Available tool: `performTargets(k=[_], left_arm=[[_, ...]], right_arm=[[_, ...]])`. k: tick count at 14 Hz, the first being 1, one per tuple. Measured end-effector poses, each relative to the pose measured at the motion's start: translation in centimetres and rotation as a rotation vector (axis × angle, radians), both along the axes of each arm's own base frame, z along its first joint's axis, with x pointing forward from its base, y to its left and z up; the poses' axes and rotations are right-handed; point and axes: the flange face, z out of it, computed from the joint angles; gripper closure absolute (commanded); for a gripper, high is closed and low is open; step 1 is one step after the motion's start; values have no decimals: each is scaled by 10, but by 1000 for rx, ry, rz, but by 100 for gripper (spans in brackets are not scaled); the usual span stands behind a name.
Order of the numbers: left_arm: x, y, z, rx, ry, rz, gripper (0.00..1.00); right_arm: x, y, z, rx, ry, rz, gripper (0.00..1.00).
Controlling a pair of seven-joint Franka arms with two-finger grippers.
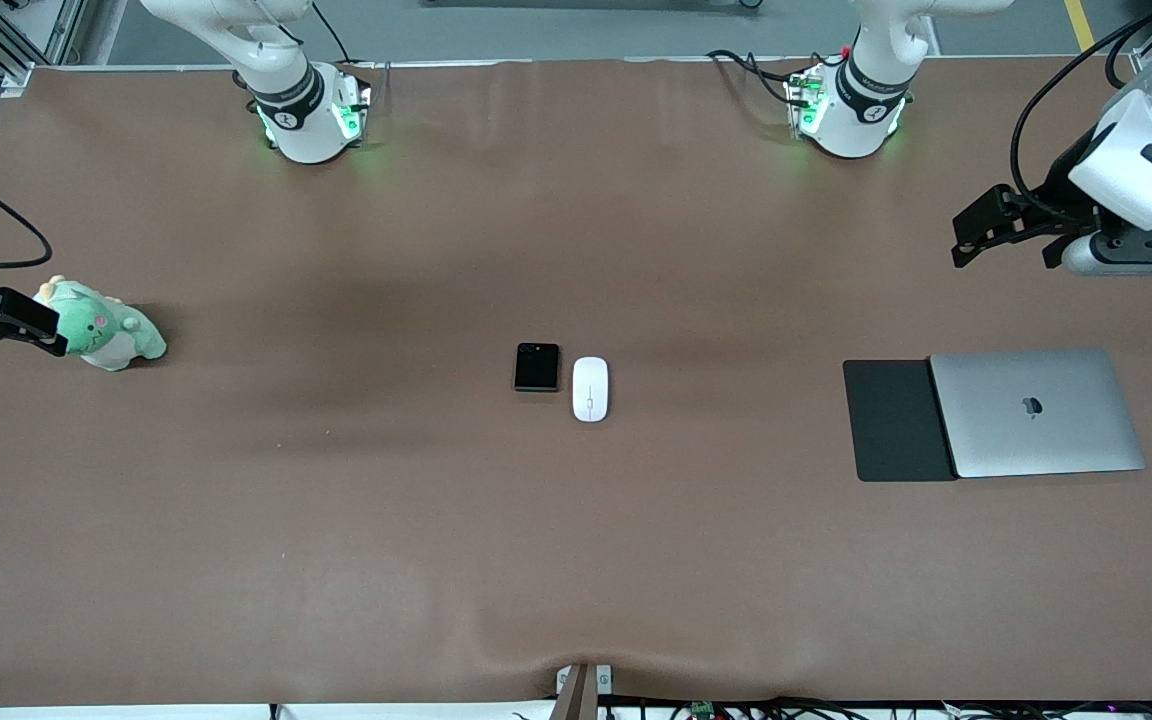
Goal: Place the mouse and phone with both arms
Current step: 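Move the left gripper from rest toward the white mouse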
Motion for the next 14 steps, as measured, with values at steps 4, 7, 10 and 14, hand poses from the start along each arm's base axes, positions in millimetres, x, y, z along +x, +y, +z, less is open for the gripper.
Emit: performTargets(k=[4,7,10,14], left_arm=[[0,0,0,0,0,0,0],[1,-2,-1,-1,-3,-3,0],[6,-13,-11,-1,0,-21,0],[17,-47,-40,-5,20,-77,0]], right_arm=[[1,-1,-10,1,10,-1,0],[1,-1,-12,1,13,-1,0],[1,-1,-13,1,13,-1,0],[1,-1,-13,1,13,-1,0]])
